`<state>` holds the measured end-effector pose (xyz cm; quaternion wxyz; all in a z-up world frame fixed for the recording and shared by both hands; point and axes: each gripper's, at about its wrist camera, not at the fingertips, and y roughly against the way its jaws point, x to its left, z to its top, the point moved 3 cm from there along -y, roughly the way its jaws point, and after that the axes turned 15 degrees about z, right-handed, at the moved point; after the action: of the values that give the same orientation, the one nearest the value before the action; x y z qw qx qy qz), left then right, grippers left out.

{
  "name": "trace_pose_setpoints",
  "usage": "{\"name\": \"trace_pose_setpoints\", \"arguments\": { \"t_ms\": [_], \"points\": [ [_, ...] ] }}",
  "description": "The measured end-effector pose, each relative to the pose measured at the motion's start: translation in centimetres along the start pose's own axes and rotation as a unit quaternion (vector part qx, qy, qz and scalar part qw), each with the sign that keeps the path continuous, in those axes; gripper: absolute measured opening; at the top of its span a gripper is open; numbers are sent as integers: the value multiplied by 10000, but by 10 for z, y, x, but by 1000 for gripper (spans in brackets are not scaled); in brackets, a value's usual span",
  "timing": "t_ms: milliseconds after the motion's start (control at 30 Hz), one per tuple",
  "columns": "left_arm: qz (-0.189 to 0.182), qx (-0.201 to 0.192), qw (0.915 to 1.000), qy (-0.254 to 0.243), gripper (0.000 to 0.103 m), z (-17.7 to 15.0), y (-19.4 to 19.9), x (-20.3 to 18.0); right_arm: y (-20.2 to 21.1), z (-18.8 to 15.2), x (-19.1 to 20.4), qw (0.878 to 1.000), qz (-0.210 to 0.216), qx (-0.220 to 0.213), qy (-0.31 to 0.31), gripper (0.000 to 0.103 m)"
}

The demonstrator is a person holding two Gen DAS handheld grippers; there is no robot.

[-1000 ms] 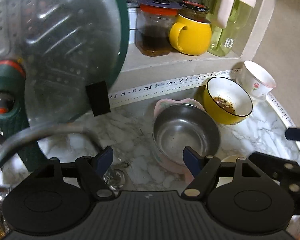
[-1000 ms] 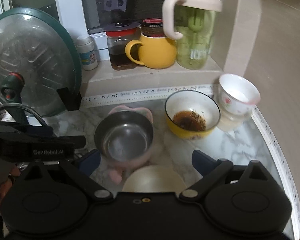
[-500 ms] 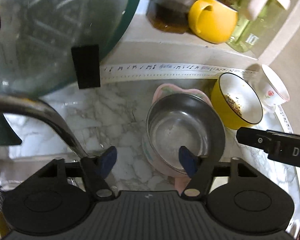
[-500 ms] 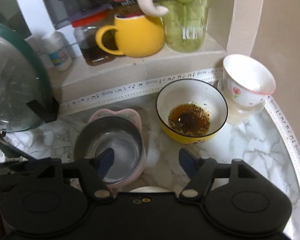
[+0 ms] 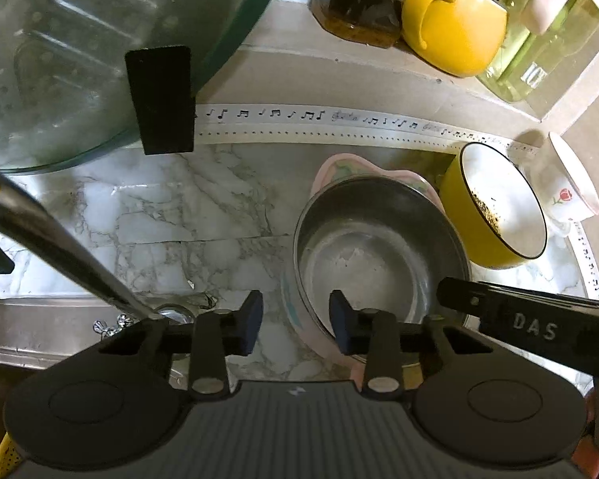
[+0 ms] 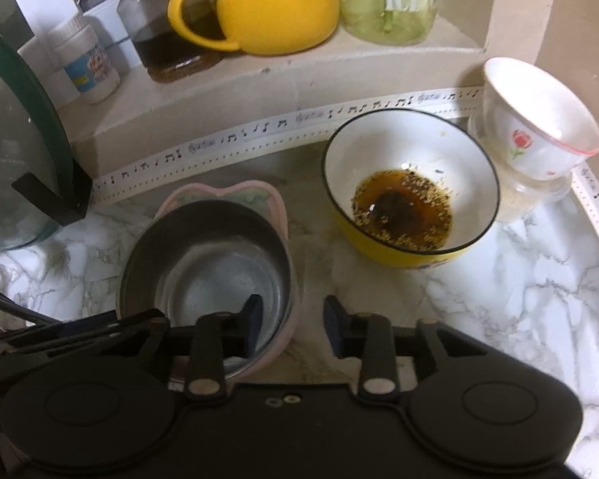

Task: Organize plates and bowls
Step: 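Grasp the rim of the pink-handled steel pot with the left tool, then lift the pink-handled pot and carry it over the large steel bowl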

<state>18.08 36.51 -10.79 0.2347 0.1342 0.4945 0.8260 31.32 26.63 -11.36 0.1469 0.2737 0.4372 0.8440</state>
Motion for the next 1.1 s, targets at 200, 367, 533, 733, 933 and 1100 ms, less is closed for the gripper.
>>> {"name": "trace_pose_setpoints", "arguments": {
  "t_ms": [200,367,533,733,933,1100],
  "points": [
    [-29,-126,9997,-214,20,-1,2,-7,-10,-4,5,9999,-15,96,110,17],
    [33,-223,9991,-345,19,-2,5,-10,-13,-7,6,9998,-88,91,169,14],
    [48,-324,9986,-416,19,-4,11,-11,-12,-9,9,9996,-162,74,210,13],
    [-18,-468,9976,-505,19,-3,26,-11,3,-10,13,9994,-197,-66,284,13],
    [-120,-577,9959,-687,19,-8,52,-11,30,-12,20,9992,-173,-180,309,13],
    [-229,-679,9934,-898,19,-18,81,-12,61,-21,27,9988,-187,-338,292,13]
  ]
}}
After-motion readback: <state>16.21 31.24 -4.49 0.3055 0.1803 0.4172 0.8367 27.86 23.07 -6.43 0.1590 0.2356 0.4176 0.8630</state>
